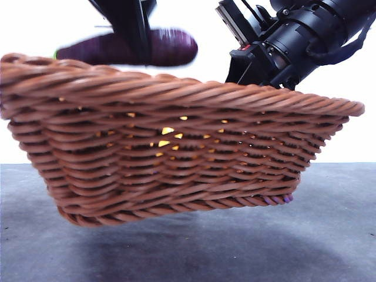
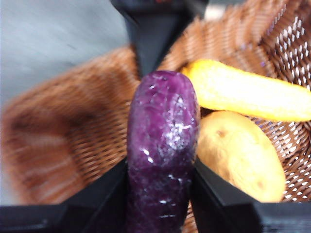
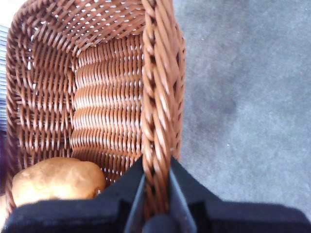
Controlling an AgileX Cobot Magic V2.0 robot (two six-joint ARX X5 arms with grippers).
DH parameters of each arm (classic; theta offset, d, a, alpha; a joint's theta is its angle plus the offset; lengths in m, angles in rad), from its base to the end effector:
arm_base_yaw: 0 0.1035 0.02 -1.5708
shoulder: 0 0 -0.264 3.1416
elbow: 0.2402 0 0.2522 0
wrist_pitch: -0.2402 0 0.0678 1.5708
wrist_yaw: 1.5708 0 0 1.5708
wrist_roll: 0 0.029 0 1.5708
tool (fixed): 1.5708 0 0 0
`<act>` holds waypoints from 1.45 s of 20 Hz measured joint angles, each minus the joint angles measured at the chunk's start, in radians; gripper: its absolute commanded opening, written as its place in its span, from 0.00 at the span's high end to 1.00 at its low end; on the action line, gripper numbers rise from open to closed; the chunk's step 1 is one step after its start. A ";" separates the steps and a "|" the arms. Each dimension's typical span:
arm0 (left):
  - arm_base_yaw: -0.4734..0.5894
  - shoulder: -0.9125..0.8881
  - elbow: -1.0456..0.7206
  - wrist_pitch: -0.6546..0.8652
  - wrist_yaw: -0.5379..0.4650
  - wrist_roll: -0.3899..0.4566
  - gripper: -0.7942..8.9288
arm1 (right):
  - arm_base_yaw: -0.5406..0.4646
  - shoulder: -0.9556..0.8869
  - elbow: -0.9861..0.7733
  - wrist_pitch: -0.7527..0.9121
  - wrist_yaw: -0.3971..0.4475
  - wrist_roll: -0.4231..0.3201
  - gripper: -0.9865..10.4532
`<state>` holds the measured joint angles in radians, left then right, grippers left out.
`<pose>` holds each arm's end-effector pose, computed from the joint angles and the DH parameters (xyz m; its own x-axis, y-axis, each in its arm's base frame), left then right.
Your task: Help me put the vegetables on the table into the basket
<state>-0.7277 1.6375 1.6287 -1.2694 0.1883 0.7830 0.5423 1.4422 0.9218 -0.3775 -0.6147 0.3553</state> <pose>0.2285 -0.2108 0.3326 0.0871 -0.3283 -0.9406 0.9961 0.0452 0.0764 0.2359 0.1617 0.2240 0.1385 0.7568 -0.6389 -0.4509 0.6225 0.6396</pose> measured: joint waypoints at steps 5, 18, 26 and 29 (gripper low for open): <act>-0.010 0.085 -0.019 0.006 -0.006 0.018 0.93 | 0.000 0.000 0.000 0.000 -0.002 -0.011 0.92; 0.009 0.000 -0.021 0.032 -0.008 -0.122 0.53 | 0.000 0.000 0.000 0.000 0.040 -0.027 0.92; 0.237 -0.488 -0.021 0.036 -0.073 -0.433 0.93 | -0.007 -0.009 0.192 -0.063 0.060 0.046 0.92; 0.264 -0.609 -0.021 0.003 -0.075 -0.455 0.93 | -0.034 -0.011 0.362 -0.184 0.082 0.033 0.92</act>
<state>-0.4637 1.0283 1.6077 -1.2663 0.1131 0.3275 0.5079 1.4311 1.2842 -0.5613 -0.5323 0.3885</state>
